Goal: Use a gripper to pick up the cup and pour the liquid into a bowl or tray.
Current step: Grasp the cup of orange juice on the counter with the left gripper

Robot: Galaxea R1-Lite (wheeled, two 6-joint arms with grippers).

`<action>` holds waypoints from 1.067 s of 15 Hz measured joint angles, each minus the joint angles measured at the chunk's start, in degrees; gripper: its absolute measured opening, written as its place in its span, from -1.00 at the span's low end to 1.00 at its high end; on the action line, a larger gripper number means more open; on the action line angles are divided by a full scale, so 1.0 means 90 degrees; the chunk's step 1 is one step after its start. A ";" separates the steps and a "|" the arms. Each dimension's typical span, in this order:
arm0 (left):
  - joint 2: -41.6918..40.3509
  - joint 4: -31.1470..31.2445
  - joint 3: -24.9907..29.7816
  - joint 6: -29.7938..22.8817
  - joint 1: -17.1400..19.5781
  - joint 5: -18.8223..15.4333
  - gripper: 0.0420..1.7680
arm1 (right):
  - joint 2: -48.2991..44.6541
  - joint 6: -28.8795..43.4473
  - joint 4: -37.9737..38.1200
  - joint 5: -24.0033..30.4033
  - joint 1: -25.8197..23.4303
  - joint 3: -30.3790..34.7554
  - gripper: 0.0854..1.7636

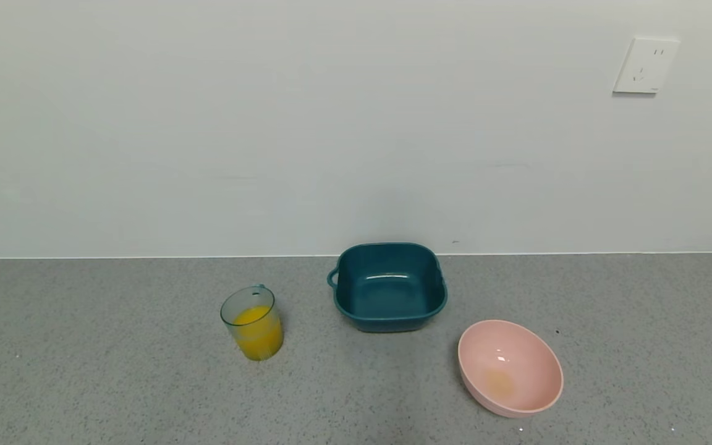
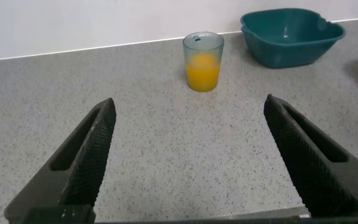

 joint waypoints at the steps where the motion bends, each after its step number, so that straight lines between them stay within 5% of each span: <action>1: 0.0000 0.0129 -0.0167 0.0000 0.0000 -0.0110 0.94 | 0.0000 0.0000 0.0000 0.0000 0.0000 0.0000 0.94; 5: 0.0367 0.0826 -0.1069 0.0009 -0.0003 -0.0257 0.94 | 0.0000 0.0003 0.0003 0.0000 0.0000 0.0000 0.94; 16: 0.4566 -0.0438 -0.2292 0.0264 -0.0004 -0.0370 0.94 | 0.0000 0.0000 0.0003 0.0000 0.0000 0.0000 0.94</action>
